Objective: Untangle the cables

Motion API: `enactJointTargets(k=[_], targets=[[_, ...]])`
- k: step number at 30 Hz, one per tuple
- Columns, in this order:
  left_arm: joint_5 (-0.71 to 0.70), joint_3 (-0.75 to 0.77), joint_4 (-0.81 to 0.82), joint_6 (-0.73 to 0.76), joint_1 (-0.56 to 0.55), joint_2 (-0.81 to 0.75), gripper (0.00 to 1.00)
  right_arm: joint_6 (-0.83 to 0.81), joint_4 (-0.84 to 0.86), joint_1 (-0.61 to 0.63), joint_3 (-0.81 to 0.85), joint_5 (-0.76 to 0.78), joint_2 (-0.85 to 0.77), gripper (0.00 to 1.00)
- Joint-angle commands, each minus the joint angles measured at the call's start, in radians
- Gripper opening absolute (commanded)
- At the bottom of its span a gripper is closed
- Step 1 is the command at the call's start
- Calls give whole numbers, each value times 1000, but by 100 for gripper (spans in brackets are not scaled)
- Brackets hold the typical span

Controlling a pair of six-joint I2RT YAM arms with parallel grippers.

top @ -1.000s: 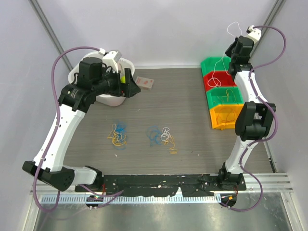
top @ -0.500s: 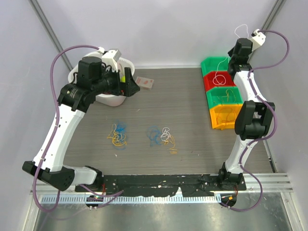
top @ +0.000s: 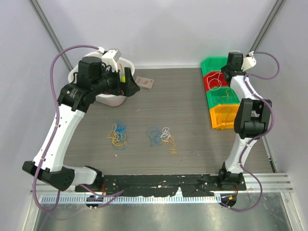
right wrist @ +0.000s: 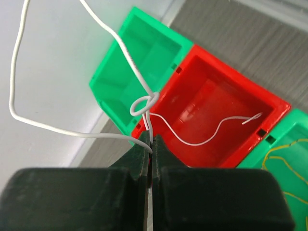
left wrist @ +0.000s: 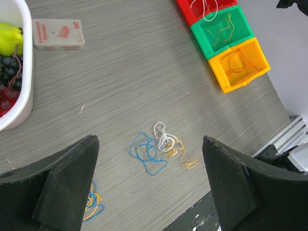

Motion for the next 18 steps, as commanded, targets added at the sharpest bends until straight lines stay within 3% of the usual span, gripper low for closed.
enactJointTargets(k=[1, 9, 18], targets=[[4, -3, 24, 6, -5, -34, 92, 175, -184, 4, 69, -34, 52, 1], [-27, -15, 12, 31, -5, -63, 93, 299, -488, -27, 298, -89, 206, 1], [-17, -10, 10, 26, -13, -71, 93, 386, -525, -81, 451, -92, 303, 1]])
